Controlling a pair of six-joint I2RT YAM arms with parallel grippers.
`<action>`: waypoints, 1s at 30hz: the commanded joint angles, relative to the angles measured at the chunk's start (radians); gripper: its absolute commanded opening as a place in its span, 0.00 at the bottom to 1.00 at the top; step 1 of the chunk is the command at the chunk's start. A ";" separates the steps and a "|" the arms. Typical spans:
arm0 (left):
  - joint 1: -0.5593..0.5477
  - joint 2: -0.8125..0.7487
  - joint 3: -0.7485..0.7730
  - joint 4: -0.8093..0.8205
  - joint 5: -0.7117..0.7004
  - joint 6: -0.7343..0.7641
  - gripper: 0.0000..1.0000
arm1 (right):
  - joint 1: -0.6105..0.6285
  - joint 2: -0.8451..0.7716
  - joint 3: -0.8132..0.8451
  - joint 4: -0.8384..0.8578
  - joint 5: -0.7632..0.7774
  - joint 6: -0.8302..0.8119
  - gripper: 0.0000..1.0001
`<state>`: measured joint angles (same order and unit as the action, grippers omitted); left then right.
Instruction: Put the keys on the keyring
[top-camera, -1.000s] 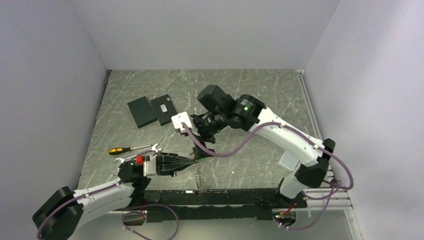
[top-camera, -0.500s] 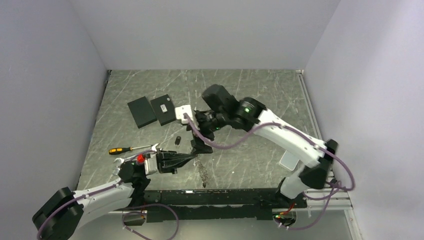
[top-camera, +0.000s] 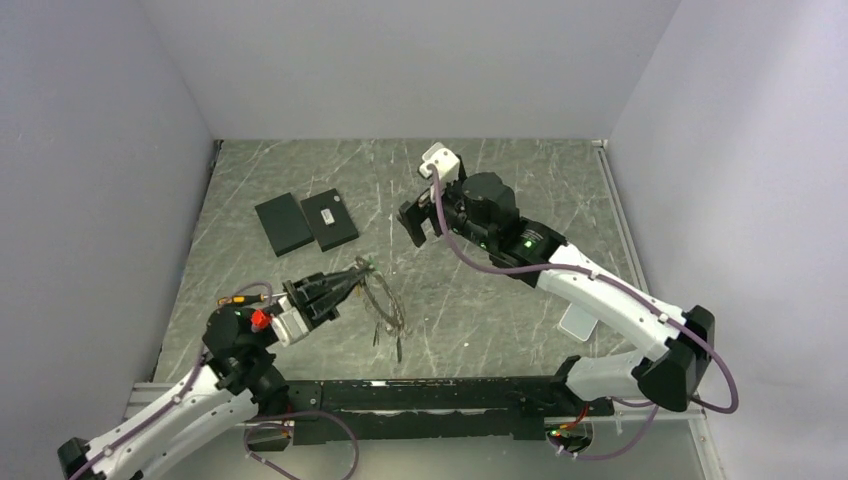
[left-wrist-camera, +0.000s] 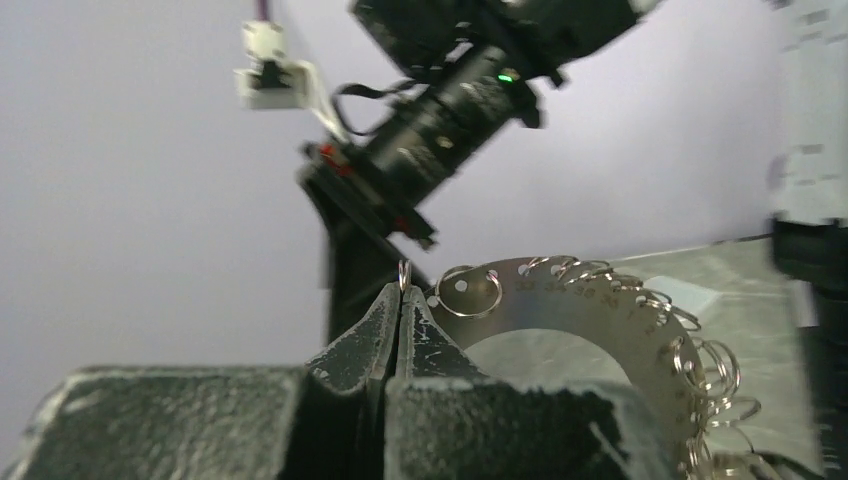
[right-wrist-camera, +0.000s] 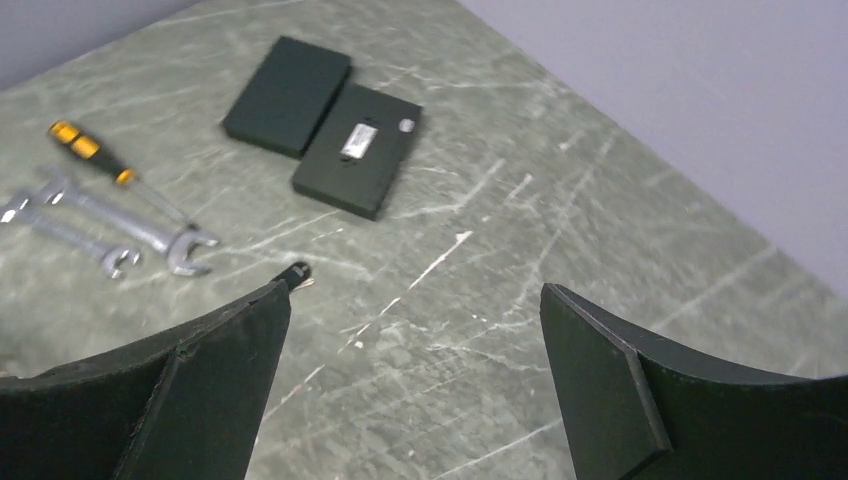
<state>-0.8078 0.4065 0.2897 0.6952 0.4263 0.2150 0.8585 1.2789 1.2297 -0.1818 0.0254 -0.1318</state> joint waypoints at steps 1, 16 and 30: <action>0.000 -0.028 0.180 -0.495 -0.291 0.346 0.00 | -0.025 0.044 -0.022 0.121 0.213 0.243 1.00; -0.001 -0.254 0.154 -0.649 -0.141 0.249 0.00 | -0.027 -0.085 -0.180 0.156 -0.390 -0.053 0.97; -0.001 -0.038 0.115 -0.325 0.115 0.144 0.00 | -0.026 -0.305 -0.298 0.219 -0.676 -0.116 0.59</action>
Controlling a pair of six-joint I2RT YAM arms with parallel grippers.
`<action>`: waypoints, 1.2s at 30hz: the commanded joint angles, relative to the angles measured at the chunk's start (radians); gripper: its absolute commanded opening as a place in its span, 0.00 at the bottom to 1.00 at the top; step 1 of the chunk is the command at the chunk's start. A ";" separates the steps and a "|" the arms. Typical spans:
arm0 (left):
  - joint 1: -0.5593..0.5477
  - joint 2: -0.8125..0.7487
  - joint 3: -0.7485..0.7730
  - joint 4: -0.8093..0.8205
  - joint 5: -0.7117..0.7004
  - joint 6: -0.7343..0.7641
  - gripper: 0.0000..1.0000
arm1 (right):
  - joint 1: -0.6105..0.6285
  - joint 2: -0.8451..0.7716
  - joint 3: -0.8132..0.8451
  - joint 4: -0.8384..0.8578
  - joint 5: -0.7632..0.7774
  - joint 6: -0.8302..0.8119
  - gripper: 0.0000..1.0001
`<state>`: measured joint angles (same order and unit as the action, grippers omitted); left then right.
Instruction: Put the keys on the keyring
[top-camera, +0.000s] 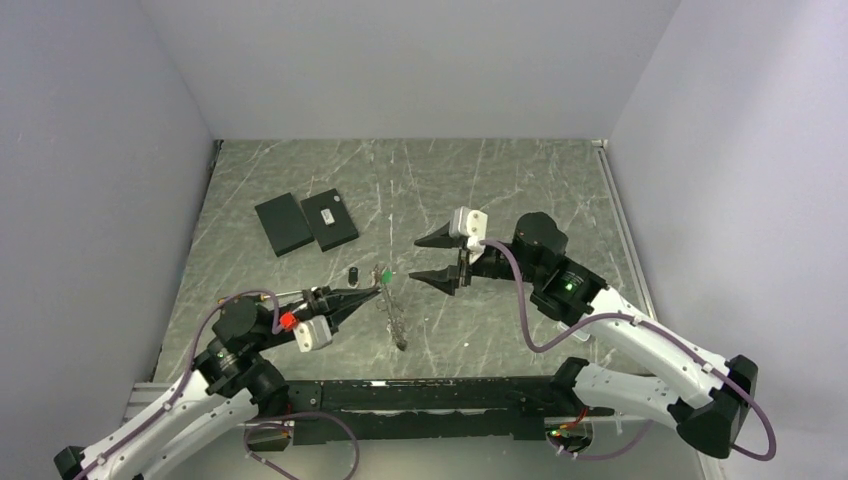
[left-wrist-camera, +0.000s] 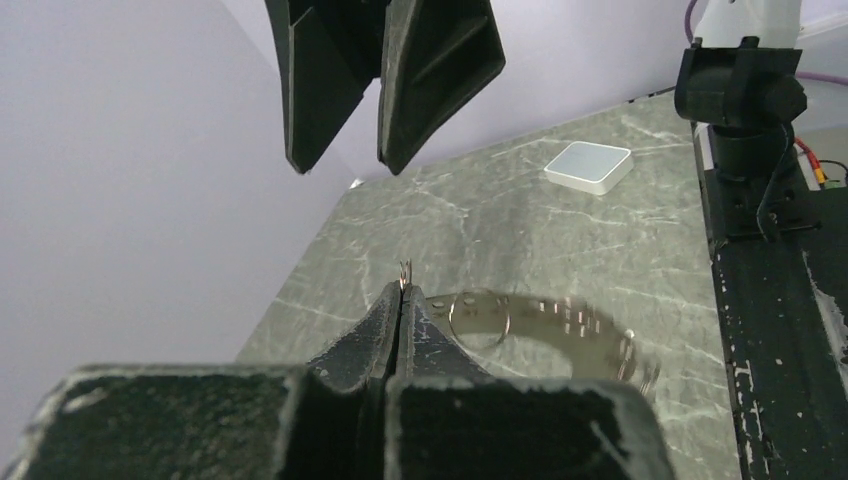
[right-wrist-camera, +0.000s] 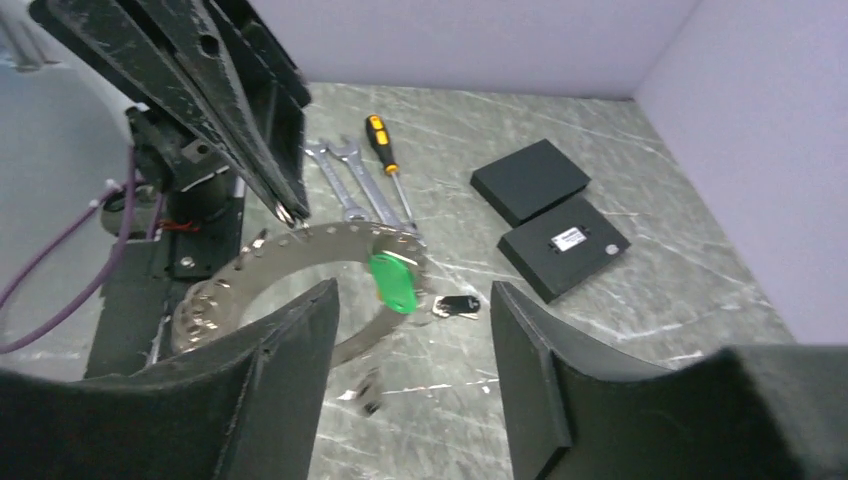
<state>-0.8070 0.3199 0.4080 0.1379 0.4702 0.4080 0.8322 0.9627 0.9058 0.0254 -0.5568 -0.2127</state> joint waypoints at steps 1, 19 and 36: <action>-0.001 0.066 -0.008 0.266 0.075 -0.058 0.00 | 0.001 0.017 0.028 0.014 -0.101 -0.034 0.56; -0.001 0.188 -0.067 0.574 0.049 -0.171 0.00 | 0.009 0.063 0.065 0.043 -0.222 0.033 0.40; -0.001 0.245 -0.061 0.632 0.064 -0.181 0.00 | 0.040 0.085 0.088 0.061 -0.228 0.032 0.30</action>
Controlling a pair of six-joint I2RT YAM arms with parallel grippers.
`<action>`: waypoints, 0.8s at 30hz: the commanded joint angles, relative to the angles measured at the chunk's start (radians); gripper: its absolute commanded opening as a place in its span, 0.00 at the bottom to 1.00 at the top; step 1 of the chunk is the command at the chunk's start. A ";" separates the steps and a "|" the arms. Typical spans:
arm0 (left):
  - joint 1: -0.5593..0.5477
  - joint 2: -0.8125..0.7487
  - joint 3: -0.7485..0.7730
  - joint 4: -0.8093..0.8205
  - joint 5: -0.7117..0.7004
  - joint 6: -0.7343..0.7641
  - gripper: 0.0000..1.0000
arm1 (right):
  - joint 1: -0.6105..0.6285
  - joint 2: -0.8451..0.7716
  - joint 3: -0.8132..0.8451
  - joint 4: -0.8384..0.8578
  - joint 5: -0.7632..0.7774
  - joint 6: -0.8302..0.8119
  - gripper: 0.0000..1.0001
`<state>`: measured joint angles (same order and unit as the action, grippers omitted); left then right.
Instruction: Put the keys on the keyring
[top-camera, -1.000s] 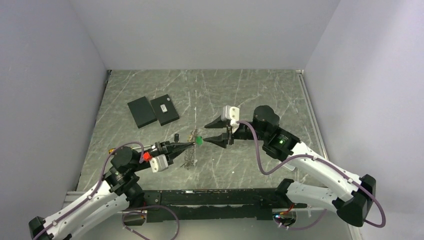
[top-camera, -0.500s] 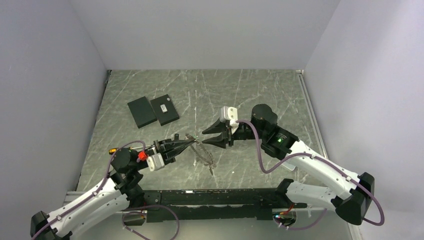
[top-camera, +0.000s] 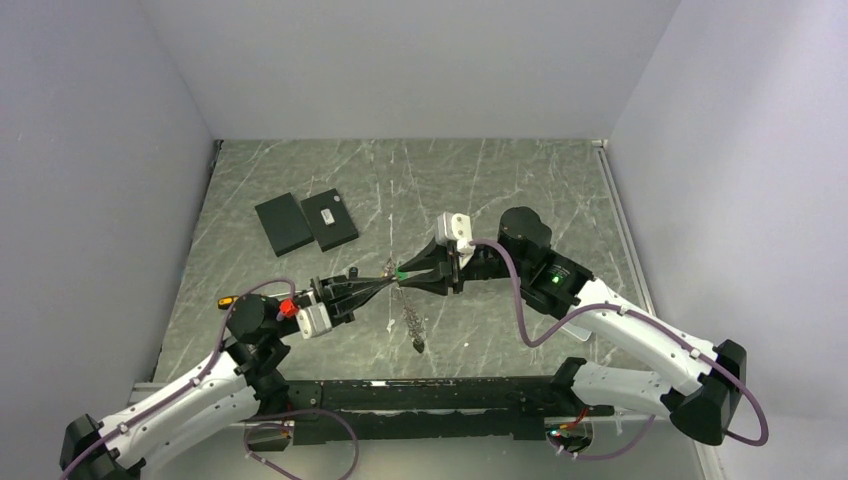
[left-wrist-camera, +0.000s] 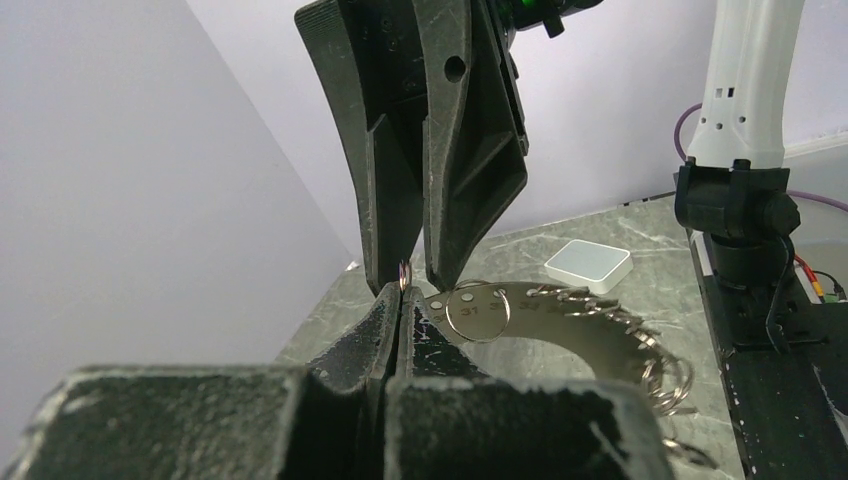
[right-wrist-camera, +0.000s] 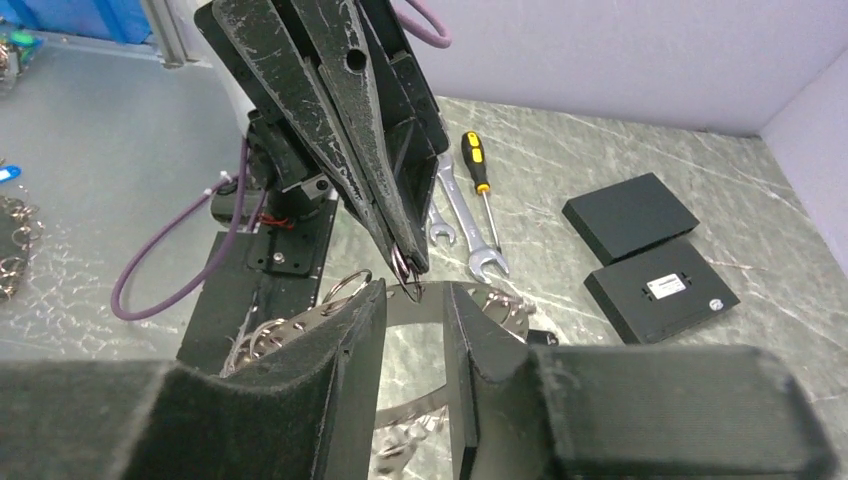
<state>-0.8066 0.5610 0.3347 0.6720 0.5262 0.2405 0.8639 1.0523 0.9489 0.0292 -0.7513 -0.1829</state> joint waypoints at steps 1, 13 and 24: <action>-0.002 0.007 0.009 0.107 0.007 -0.019 0.00 | 0.009 -0.004 0.045 0.059 -0.033 0.003 0.30; -0.002 0.025 -0.003 0.170 0.011 -0.044 0.00 | 0.017 0.012 0.064 0.038 -0.035 -0.031 0.00; -0.001 -0.060 0.000 -0.016 -0.034 -0.018 0.28 | 0.017 -0.023 0.070 0.078 -0.005 -0.031 0.00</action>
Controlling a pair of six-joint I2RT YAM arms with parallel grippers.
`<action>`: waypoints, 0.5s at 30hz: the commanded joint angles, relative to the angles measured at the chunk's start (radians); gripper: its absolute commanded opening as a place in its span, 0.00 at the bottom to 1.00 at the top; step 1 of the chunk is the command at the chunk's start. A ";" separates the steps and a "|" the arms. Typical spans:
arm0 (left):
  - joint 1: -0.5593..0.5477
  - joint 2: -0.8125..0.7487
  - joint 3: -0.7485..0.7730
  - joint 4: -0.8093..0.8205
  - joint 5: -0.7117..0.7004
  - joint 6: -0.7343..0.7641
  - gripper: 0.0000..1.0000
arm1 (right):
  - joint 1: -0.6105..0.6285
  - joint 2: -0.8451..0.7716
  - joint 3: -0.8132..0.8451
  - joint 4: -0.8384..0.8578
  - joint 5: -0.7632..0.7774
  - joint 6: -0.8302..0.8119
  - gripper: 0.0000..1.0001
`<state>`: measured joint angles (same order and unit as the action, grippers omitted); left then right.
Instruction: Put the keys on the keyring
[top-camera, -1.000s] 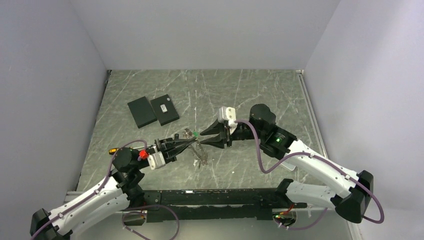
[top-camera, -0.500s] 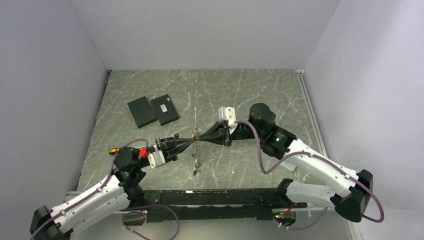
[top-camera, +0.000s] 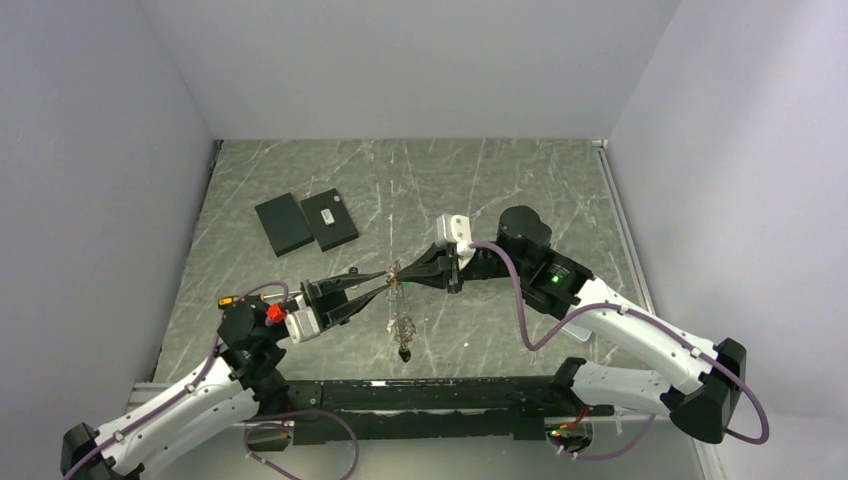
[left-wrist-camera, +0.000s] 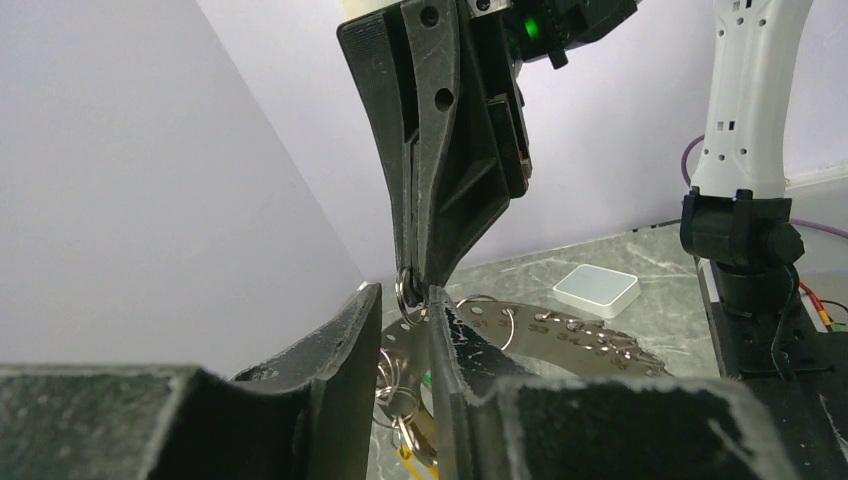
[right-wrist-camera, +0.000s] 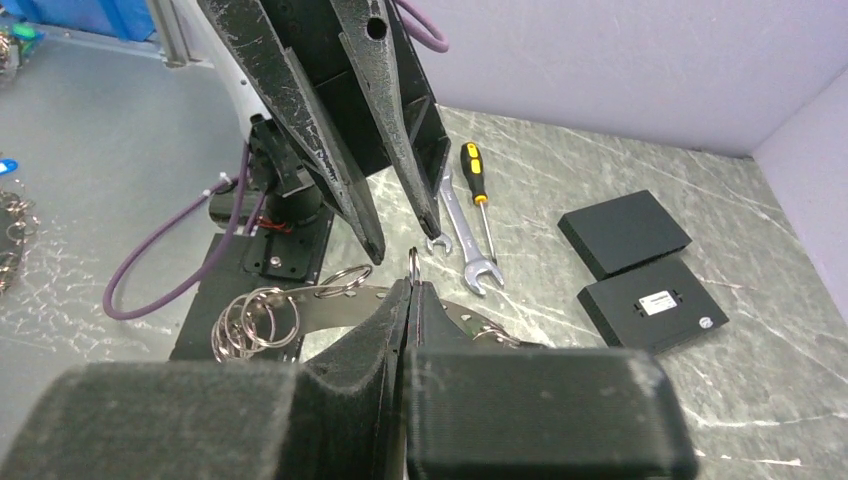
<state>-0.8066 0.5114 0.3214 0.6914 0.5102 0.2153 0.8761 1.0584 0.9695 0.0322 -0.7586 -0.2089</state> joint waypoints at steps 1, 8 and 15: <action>-0.001 -0.010 0.012 -0.040 -0.017 0.007 0.28 | 0.004 -0.029 0.048 0.080 0.004 -0.003 0.00; -0.002 0.026 0.011 -0.030 -0.014 0.014 0.20 | 0.004 -0.024 0.047 0.095 -0.004 0.005 0.00; -0.002 0.055 0.008 -0.006 -0.044 0.010 0.21 | 0.004 -0.023 0.049 0.097 -0.014 0.002 0.00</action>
<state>-0.8066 0.5549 0.3214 0.6575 0.4931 0.2214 0.8768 1.0584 0.9695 0.0372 -0.7589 -0.2062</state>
